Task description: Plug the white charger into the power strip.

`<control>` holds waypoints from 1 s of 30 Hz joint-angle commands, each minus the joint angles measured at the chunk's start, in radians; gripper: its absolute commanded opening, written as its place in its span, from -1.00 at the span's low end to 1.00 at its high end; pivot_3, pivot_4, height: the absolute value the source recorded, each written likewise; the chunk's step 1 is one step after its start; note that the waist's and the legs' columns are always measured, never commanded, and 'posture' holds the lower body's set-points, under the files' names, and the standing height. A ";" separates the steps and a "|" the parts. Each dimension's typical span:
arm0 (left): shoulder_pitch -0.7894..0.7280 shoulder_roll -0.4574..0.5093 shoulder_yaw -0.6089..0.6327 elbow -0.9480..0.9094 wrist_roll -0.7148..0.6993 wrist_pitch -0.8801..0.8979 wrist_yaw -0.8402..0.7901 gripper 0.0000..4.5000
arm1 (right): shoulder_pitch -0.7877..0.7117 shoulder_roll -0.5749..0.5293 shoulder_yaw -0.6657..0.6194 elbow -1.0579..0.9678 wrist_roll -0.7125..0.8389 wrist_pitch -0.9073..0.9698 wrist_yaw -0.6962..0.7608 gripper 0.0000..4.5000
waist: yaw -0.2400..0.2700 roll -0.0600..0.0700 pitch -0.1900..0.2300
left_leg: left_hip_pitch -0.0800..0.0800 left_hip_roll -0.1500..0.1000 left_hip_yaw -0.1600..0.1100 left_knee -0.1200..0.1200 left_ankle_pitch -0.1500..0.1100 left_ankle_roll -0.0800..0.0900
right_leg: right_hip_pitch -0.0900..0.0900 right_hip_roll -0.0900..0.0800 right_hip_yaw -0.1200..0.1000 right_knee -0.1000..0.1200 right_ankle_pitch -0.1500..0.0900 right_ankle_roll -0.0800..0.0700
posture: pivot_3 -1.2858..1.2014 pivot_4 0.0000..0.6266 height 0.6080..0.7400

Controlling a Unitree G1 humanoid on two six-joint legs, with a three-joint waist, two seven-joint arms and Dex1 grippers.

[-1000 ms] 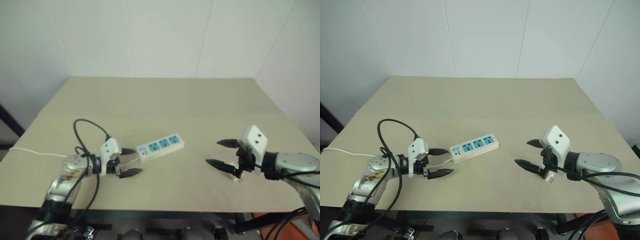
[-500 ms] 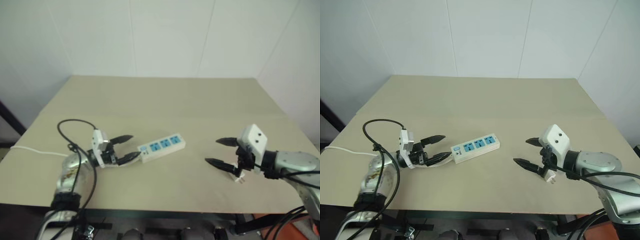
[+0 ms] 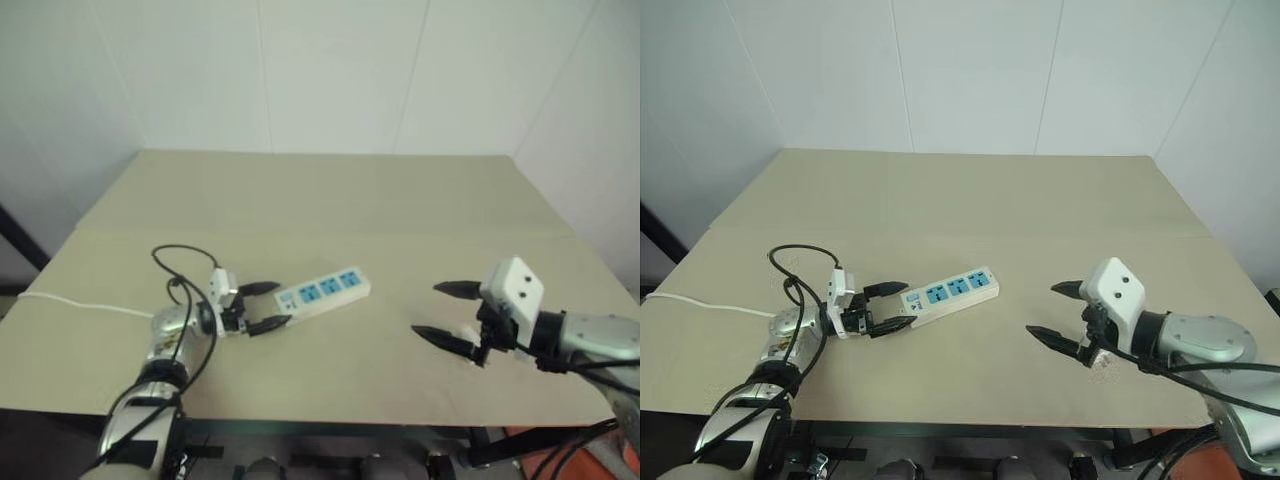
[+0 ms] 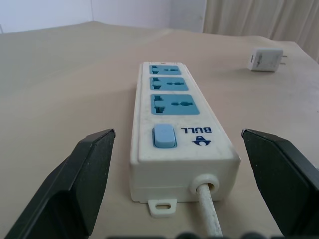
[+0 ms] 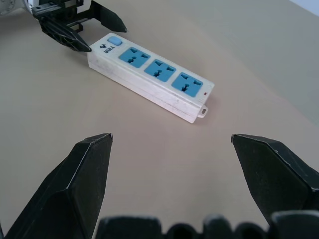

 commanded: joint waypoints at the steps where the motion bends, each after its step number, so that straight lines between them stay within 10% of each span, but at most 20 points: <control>1: -0.031 -0.007 -0.001 0.039 0.027 -0.045 0.011 0.98 | 0.006 -0.018 -0.040 -0.047 0.020 0.007 0.003 1.00 | 0.000 0.000 0.000 | 0.000 0.000 0.000 0.000 0.000 0.000 | 0.000 0.000 0.000 0.000 0.000 0.000 | 0.03 -0.52 1.00; 12: -0.040 -0.016 0.003 0.072 0.057 -0.065 0.047 0.98 | 0.008 -0.029 -0.039 -0.043 0.023 0.008 -0.004 1.00 | 0.001 0.000 0.000 | 0.000 0.000 0.000 0.000 0.000 0.000 | 0.000 0.000 0.000 0.000 0.001 0.001 | 0.03 -0.52 1.00; 18: -0.033 -0.021 -0.001 0.073 0.062 -0.056 0.025 0.43 | -0.008 -0.031 -0.027 -0.026 0.020 0.007 -0.005 1.00 | 0.001 0.000 0.000 | 0.001 0.000 0.000 0.000 0.000 0.000 | 0.001 0.000 0.000 0.000 0.001 0.001 | 0.03 -0.52 1.00; 30: -0.035 -0.007 -0.039 0.027 0.086 -0.043 -0.023 0.43 | -0.132 -0.167 -0.058 -0.036 0.130 0.289 -0.041 1.00 | 0.002 0.000 0.000 | 0.001 0.000 0.000 0.000 0.000 0.000 | 0.001 0.000 0.000 0.000 0.001 0.001 | 0.03 -0.52 1.00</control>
